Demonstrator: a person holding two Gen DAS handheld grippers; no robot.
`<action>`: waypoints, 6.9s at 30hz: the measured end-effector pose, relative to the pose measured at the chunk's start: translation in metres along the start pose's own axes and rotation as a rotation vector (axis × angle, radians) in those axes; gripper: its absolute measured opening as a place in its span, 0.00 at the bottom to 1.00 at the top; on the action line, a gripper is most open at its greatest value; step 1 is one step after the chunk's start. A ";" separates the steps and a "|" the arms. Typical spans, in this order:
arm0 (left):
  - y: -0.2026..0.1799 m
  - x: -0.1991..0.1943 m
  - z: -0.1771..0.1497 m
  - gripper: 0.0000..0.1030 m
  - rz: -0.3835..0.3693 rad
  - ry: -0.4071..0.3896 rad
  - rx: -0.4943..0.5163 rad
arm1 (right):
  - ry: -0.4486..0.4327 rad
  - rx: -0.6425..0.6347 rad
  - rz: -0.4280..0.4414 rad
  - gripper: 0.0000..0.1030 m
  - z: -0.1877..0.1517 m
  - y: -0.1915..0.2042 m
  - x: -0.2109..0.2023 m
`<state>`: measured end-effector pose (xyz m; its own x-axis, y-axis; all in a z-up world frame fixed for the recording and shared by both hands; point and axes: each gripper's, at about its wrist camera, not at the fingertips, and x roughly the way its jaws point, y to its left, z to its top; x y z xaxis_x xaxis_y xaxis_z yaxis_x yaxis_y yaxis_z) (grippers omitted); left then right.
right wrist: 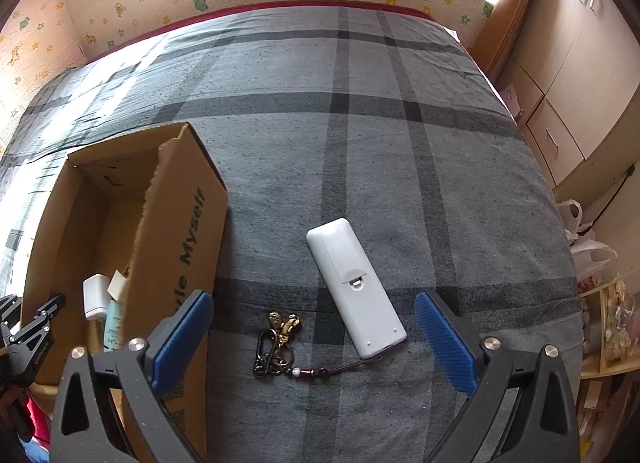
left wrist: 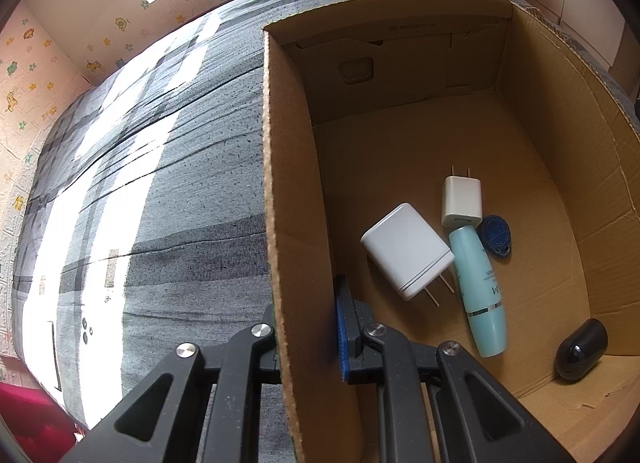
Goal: Organize rigid objects
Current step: 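Move the right gripper back to the white remote control, then grasp the white remote control with the right gripper, then carry the white remote over the box with the right gripper, then open the right gripper to release the remote in the box, then move the right gripper back to the brass keychain on the bed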
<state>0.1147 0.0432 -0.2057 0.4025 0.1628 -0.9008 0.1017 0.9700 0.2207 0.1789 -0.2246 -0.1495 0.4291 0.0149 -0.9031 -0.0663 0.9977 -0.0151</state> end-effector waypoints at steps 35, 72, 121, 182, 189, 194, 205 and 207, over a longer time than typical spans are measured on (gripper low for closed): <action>0.011 0.000 0.000 0.15 -0.038 0.004 -0.015 | 0.186 -0.021 -0.030 0.82 -0.006 -0.036 0.127; 0.045 0.000 0.002 0.12 -0.175 0.004 -0.092 | 0.100 0.011 -0.032 0.48 0.006 -0.025 0.036; 0.061 0.006 -0.001 0.13 -0.227 0.002 -0.102 | 0.111 -0.264 0.120 0.48 0.023 0.202 0.024; 0.055 0.012 -0.003 0.13 -0.206 0.006 -0.091 | 0.058 -0.217 0.078 0.98 0.024 0.162 -0.025; 0.054 0.012 -0.003 0.13 -0.206 0.006 -0.095 | 0.051 -0.180 0.064 1.00 0.023 0.129 -0.031; 0.054 0.013 -0.003 0.13 -0.202 0.006 -0.092 | 0.039 -0.158 0.048 1.00 0.020 0.103 -0.037; 0.052 0.012 -0.003 0.13 -0.193 0.006 -0.083 | 0.048 -0.049 0.010 1.00 0.000 0.040 -0.027; 0.052 0.012 -0.003 0.13 -0.195 0.006 -0.085 | 0.053 -0.030 0.006 1.00 -0.005 0.030 -0.022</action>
<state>0.1225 0.0959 -0.2066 0.3773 -0.0291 -0.9256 0.1001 0.9949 0.0096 0.1631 -0.1951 -0.1322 0.3806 0.0163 -0.9246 -0.0955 0.9952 -0.0218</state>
